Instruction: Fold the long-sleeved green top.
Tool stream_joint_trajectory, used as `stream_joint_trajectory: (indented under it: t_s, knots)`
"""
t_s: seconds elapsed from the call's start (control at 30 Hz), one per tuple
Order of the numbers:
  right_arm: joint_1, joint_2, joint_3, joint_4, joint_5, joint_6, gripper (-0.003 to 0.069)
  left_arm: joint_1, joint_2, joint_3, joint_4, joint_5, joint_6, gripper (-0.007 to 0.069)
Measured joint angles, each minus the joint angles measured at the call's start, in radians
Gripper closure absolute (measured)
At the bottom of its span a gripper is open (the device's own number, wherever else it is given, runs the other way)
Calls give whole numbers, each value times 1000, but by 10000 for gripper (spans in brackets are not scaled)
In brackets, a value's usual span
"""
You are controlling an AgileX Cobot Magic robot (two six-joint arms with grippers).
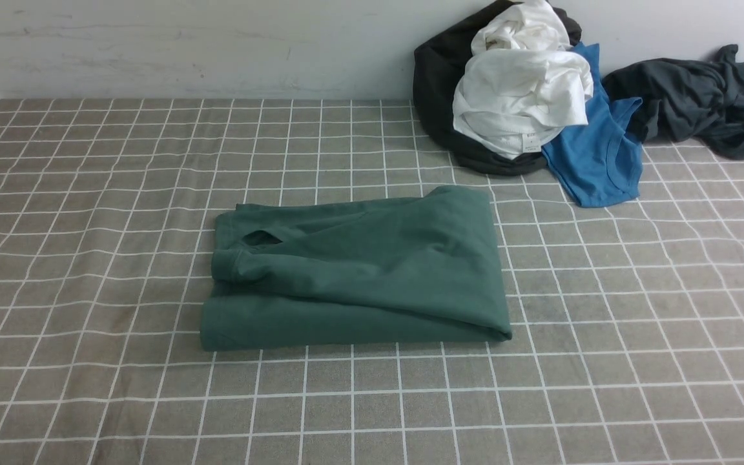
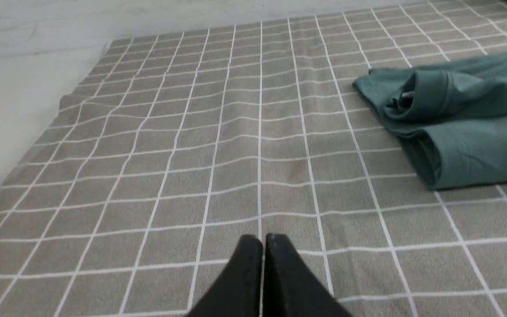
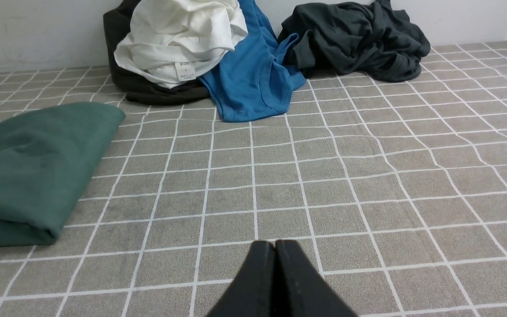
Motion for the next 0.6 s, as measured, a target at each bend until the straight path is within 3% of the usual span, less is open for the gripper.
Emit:
stream_joint_trajectory:
  t_s: [0.2,0.6]
  knots:
    - [0,0,0,0,0,0,673,-46,0,-1,12,22,-2,631]
    - [0,0,0,0,0,-3,673,-48,0,-1,12,22,-19,631]
